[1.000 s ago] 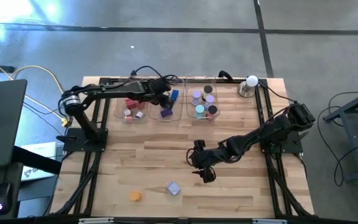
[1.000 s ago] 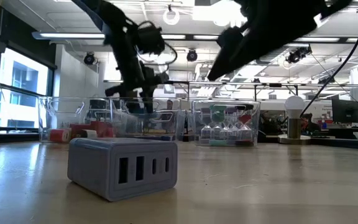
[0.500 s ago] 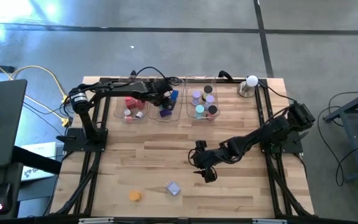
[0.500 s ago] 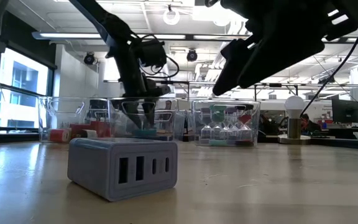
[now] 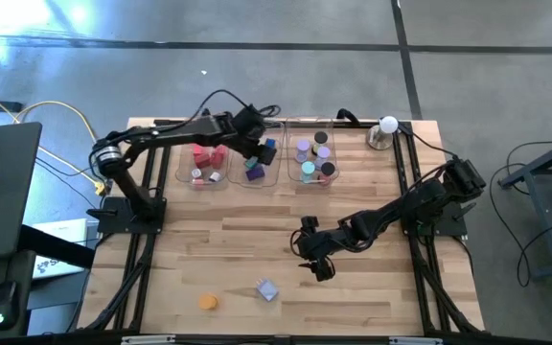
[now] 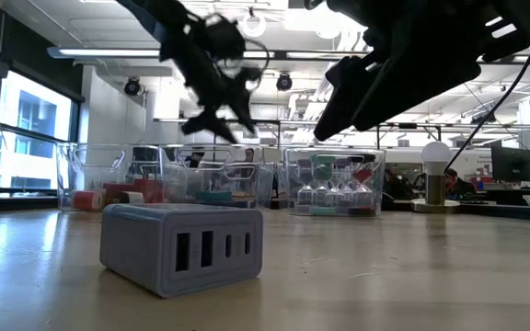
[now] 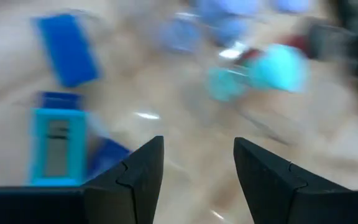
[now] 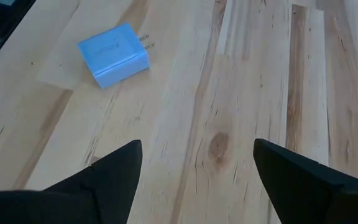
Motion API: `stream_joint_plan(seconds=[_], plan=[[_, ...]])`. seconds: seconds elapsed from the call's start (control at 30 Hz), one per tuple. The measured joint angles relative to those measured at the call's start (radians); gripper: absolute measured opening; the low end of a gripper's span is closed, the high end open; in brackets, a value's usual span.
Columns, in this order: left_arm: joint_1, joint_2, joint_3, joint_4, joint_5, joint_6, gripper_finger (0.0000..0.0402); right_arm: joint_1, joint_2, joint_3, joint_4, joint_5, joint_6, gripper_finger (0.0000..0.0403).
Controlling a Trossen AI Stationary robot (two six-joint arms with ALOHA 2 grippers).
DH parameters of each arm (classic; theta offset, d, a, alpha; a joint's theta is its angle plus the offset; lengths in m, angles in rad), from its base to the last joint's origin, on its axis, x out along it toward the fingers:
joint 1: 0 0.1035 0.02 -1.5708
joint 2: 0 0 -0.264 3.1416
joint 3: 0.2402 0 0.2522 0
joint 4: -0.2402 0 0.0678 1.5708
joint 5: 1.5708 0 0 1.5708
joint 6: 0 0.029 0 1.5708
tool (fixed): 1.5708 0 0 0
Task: Pick & Place Office items
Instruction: Put the yellow hourglass into the right transparent bin
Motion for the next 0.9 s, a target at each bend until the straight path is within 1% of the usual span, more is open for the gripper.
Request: stream_joint_plan(seconds=[0.2, 0.3, 0.33, 0.37, 0.43, 0.67, 0.77, 0.83, 0.9], plan=[[-0.021, -0.102, 0.004, -0.015, 0.280, -0.005, 0.0188, 0.000, 0.000, 0.000, 0.000, 0.000, 0.000, 0.0297], [-0.048, -0.127, 0.004, -0.042, 0.467, -0.014, 0.0189, 0.000, 0.000, 0.000, -0.001, 0.000, 0.000, 0.0297], [-0.065, -0.131, 0.004, -0.043, 0.505, -0.013, 0.0189, 0.000, 0.000, 0.000, -0.001, -0.001, 0.000, 0.0297], [-0.087, -0.137, 0.004, -0.045, 0.515, -0.011, 0.0189, 0.000, 0.000, 0.000, -0.001, -0.005, 0.000, 0.0297], [-0.134, -0.155, 0.004, -0.077, 0.469, -0.015, 0.0189, 0.000, 0.000, 0.000, -0.003, -0.025, 0.000, 0.0297], [-0.319, -0.234, 0.003, -0.247, 0.148, -0.024, 0.0189, 0.000, -0.001, 0.000, 0.001, -0.027, 0.000, 0.0297], [-0.409, -0.267, 0.011, -0.313, 0.029, -0.026, 0.0189, 0.000, -0.002, 0.000, 0.009, -0.027, 0.000, 0.0297], [-0.476, -0.280, 0.026, -0.366, -0.057, -0.033, 0.0189, 0.000, -0.002, 0.000, 0.017, -0.027, 0.000, 0.0297], [-0.555, -0.282, 0.043, -0.434, -0.167, -0.060, 0.0189, 0.000, -0.002, 0.000, 0.027, -0.027, 0.000, 0.0297]])
